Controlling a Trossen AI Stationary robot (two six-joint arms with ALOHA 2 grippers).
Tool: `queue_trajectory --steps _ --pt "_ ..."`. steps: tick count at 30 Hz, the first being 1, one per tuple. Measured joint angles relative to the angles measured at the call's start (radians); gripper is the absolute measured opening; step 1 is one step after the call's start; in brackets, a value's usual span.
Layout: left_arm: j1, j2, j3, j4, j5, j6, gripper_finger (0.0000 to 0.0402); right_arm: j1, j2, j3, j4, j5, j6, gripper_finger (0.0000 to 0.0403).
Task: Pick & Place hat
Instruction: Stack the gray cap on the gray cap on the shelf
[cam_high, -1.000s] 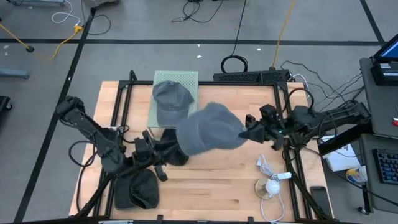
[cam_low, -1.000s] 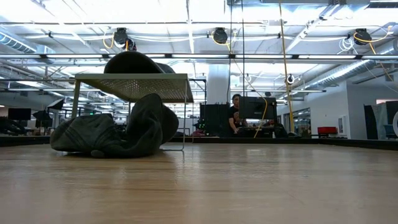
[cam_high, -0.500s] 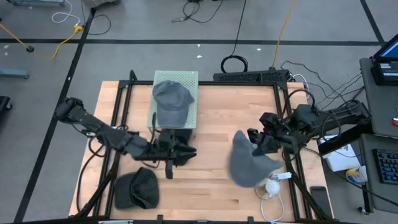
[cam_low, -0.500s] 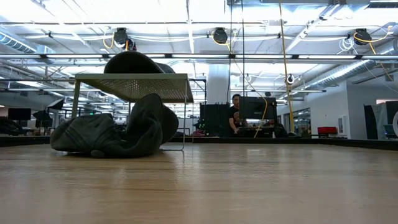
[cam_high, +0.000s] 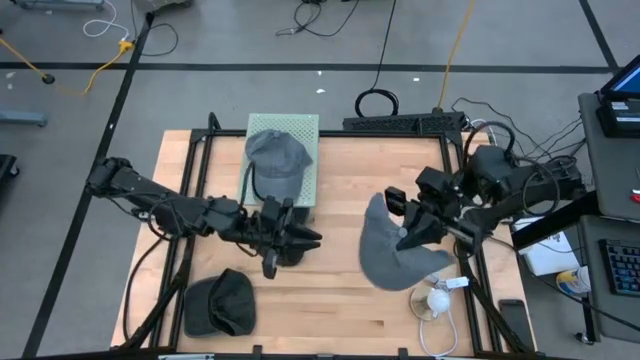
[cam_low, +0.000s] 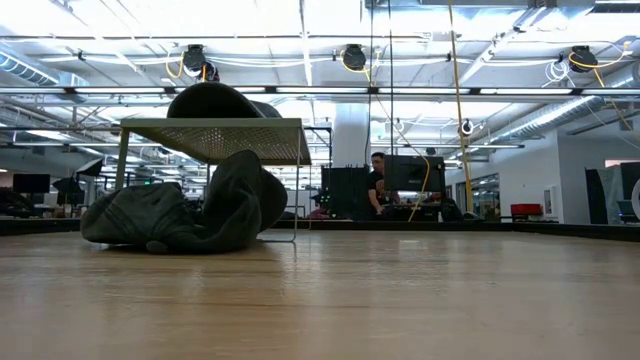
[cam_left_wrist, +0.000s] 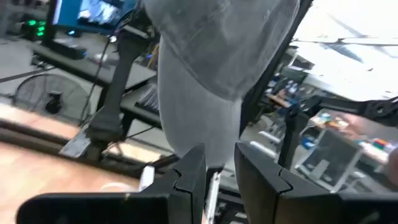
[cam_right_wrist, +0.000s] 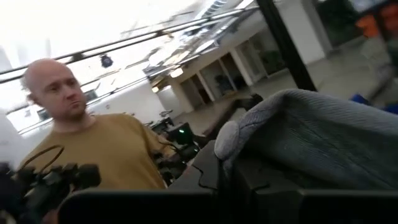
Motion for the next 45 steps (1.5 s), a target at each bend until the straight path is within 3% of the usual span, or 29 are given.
queue_trajectory --steps 10,20,27,39,45 --pt "0.082 0.000 0.000 0.174 0.204 -0.040 0.0094 -0.043 0.204 0.254 -0.001 -0.152 0.003 0.0000" --pt "0.145 0.000 0.000 0.212 0.371 -0.125 0.0197 -0.050 0.313 0.363 -0.001 -0.226 0.017 0.0000" --pt "0.144 0.000 0.000 0.191 0.404 -0.126 0.0230 -0.078 0.321 0.367 -0.001 -0.249 0.017 0.0000" --pt "0.130 0.001 0.000 0.174 0.430 -0.132 0.0231 -0.145 0.320 0.367 -0.013 -0.255 0.009 0.0000" --pt "0.130 0.001 0.000 0.176 0.439 -0.181 0.0170 -0.169 0.320 0.367 -0.046 -0.254 0.021 0.0004"
